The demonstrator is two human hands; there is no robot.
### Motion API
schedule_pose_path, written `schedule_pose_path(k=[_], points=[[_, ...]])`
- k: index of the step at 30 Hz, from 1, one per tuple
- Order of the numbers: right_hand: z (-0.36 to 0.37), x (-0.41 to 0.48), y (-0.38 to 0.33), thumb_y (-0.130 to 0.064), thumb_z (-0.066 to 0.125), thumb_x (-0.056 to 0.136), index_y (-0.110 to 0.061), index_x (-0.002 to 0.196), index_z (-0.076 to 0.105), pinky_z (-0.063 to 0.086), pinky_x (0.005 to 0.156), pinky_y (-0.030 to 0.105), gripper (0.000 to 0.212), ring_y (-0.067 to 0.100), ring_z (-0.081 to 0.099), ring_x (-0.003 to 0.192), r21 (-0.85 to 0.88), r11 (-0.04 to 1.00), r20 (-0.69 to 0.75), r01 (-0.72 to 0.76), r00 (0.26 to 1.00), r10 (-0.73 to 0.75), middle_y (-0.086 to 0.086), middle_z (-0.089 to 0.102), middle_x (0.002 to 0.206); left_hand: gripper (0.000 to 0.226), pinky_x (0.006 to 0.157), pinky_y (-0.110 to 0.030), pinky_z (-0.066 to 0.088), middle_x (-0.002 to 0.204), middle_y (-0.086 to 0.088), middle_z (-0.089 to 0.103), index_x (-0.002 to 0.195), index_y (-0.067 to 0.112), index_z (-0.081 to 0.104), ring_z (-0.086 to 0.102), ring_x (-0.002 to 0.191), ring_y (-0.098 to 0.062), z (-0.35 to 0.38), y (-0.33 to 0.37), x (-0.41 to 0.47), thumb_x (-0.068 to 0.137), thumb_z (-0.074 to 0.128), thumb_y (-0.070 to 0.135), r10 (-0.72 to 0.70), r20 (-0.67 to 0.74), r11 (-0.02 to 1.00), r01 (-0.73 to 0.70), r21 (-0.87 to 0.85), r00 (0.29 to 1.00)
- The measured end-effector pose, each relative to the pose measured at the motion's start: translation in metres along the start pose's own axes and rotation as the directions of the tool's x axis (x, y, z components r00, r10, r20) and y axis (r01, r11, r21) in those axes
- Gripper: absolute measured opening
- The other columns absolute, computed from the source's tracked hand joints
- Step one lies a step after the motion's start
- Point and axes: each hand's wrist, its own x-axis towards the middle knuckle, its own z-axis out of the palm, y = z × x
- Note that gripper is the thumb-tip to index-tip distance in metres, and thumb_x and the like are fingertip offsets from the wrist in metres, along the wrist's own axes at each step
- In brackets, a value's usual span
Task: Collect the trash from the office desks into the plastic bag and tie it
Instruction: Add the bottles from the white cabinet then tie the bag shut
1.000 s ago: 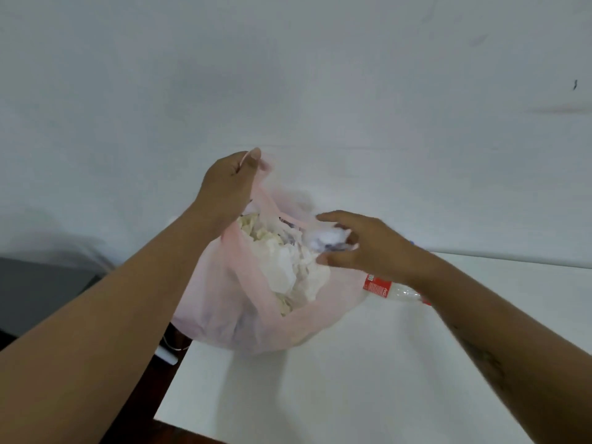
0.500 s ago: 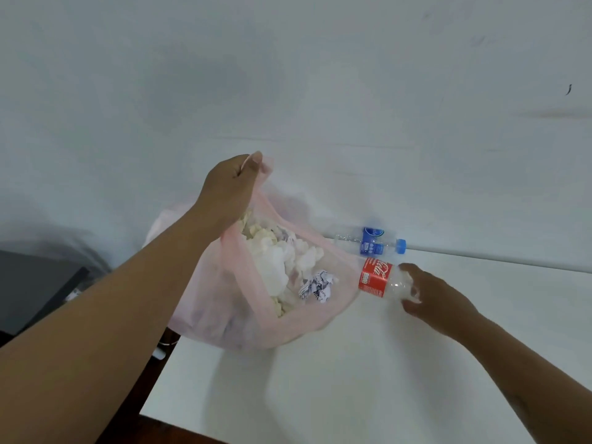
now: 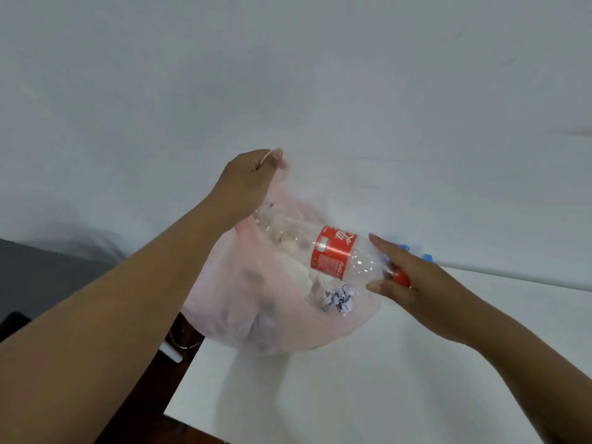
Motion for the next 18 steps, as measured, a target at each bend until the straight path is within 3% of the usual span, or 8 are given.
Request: schedule_pose_path(k=[3,5,7,9,11,14,16,18], points=[[0.016,0.032,-0.027,-0.038,0.057,0.095,-0.042,0.146,0.033,0.041,0.074,0.010,0.057,-0.001,0.052,0.077,0.031,0.997,-0.022,0.072,0.997,-0.072,-0.018,0.052,0.085,0.042,0.065,-0.017,0.037,0.079,0.013,0.058,0.102,0.026,0.071,0.049,0.070,0.002,-0.012,0.003,-0.003,0.104,0.036,0.049,0.015,0.044,0.997,-0.018,0.069,0.999],[0.033,0.050,-0.048,-0.041,0.057,0.095,-0.038,0.145,0.037,0.045,0.089,0.018,0.054,0.001,0.058,0.093,0.070,0.987,-0.044,0.143,0.989,-0.140,-0.018,0.059,0.106,0.044,0.066,-0.019,0.036,0.074,0.018,0.057,0.104,0.025,0.071,0.049,0.068,0.004,-0.016,0.006,-0.004,0.103,0.035,0.051,0.012,0.060,0.998,-0.016,0.059,0.998],[0.055,0.068,-0.066,-0.045,0.058,0.094,-0.034,0.141,0.043,0.043,0.093,0.025,0.051,0.012,0.057,0.105,0.081,0.984,-0.069,0.160,0.985,-0.155,-0.008,0.058,0.117,0.042,0.062,-0.019,0.035,0.059,0.027,0.056,0.102,0.024,0.070,0.048,0.058,0.009,-0.018,0.009,-0.007,0.104,0.035,0.049,0.000,0.058,0.999,-0.002,0.034,0.998],[0.074,0.089,-0.080,-0.045,0.056,0.094,-0.025,0.130,0.051,0.045,0.087,0.030,0.042,0.017,0.055,0.097,0.121,0.985,-0.080,0.119,0.991,-0.110,-0.004,0.056,0.105,0.041,0.059,-0.018,0.033,0.050,0.030,0.051,0.099,0.025,0.069,0.045,0.049,0.010,-0.020,0.009,-0.011,0.104,0.035,0.047,-0.012,0.044,1.000,0.012,0.014,0.999],[0.090,0.110,-0.088,-0.045,0.054,0.094,-0.015,0.105,0.059,0.049,0.077,0.036,0.033,0.018,0.055,0.078,0.154,0.986,-0.080,0.055,0.996,-0.043,-0.001,0.055,0.086,0.041,0.060,-0.018,0.034,0.049,0.031,0.051,0.100,0.023,0.070,0.046,0.050,0.010,-0.021,0.007,-0.013,0.105,0.036,0.045,-0.018,0.023,0.999,0.019,-0.027,1.000],[0.103,0.135,-0.090,-0.044,0.058,0.092,-0.015,0.069,0.047,0.035,0.050,0.027,0.039,0.014,0.041,0.052,0.299,0.952,-0.082,-0.066,0.992,0.094,-0.002,0.043,0.060,0.042,0.062,-0.019,0.034,0.049,0.032,0.051,0.100,0.020,0.071,0.046,0.056,0.006,-0.023,0.003,-0.015,0.105,0.036,0.043,-0.030,-0.006,0.997,0.030,-0.065,1.000],[0.103,0.144,-0.089,-0.038,0.062,0.092,-0.014,0.081,0.055,0.033,0.041,0.021,0.027,0.010,0.043,0.046,0.494,0.855,-0.043,-0.159,0.978,0.206,-0.003,0.047,0.063,0.042,0.062,-0.020,0.034,0.048,0.031,0.051,0.099,0.021,0.070,0.044,0.056,0.004,-0.026,-0.001,-0.015,0.105,0.036,0.043,-0.025,-0.010,0.997,0.024,-0.067,1.000],[0.095,0.141,-0.088,-0.032,0.062,0.093,-0.010,0.104,0.058,0.037,0.038,0.017,0.026,0.009,0.049,0.040,0.655,0.741,-0.031,-0.150,0.974,0.225,0.002,0.056,0.070,0.043,0.059,-0.020,0.033,0.047,0.029,0.051,0.099,0.021,0.071,0.042,0.054,0.002,-0.028,-0.003,-0.014,0.105,0.035,0.044,-0.036,-0.012,0.997,0.035,-0.065,0.999]])
